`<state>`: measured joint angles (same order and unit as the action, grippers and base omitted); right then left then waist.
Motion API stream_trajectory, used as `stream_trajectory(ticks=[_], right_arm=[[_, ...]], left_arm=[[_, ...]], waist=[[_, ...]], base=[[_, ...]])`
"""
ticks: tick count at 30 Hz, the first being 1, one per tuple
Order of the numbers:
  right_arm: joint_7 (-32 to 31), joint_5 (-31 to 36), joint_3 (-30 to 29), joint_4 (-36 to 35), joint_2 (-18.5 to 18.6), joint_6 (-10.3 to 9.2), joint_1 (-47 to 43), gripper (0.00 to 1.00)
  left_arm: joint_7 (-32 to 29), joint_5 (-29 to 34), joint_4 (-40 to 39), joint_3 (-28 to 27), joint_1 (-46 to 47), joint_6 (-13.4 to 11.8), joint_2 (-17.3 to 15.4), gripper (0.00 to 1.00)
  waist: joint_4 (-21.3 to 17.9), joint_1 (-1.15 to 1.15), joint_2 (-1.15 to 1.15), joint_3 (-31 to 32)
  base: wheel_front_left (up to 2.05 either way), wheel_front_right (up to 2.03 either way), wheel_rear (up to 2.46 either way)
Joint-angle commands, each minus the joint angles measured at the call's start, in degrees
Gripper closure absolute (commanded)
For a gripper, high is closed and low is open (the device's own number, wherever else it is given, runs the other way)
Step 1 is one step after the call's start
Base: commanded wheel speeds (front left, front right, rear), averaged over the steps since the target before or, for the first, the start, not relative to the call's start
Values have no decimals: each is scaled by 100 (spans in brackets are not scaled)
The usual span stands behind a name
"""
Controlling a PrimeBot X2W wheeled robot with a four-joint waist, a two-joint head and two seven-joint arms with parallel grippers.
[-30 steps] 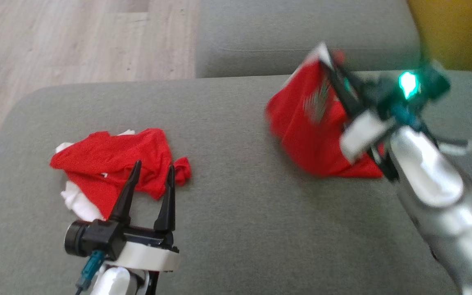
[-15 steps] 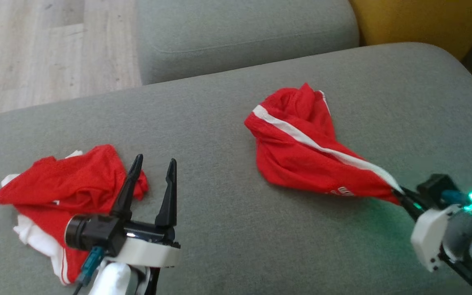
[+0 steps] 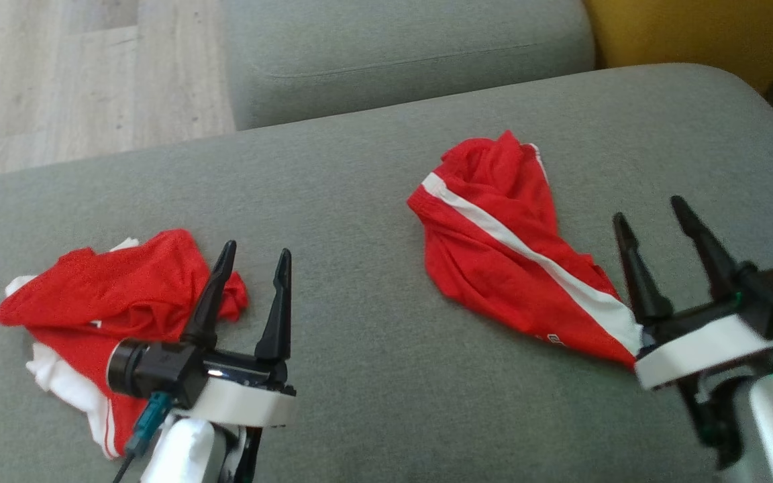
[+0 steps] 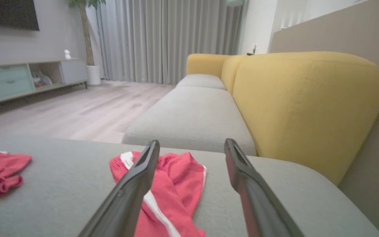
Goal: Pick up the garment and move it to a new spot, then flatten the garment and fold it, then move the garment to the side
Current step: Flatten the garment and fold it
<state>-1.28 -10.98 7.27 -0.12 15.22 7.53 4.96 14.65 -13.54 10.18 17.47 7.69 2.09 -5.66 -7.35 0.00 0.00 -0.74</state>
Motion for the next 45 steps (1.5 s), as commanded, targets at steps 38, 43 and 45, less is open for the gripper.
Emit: stream_trajectory(ticks=[38,43,45], right_arm=[[198,908,374,4820,-1022,-4,2988,53],[985,748,356,5054,-1190,-4,3269,100],[1254,642,438,5077,-1220,-4,3320,100]], left_arm=[[35,180,-29,-35,710,126,165,0],[35,203,-30,-83,699,109,150,0],[35,211,-19,-85,673,113,140,0]], waist=[[1505,0,0,-1078],[1406,0,0,-1068],[1368,0,0,-1022]], base=[[0,0,0],[0,0,0],[0,0,0]])
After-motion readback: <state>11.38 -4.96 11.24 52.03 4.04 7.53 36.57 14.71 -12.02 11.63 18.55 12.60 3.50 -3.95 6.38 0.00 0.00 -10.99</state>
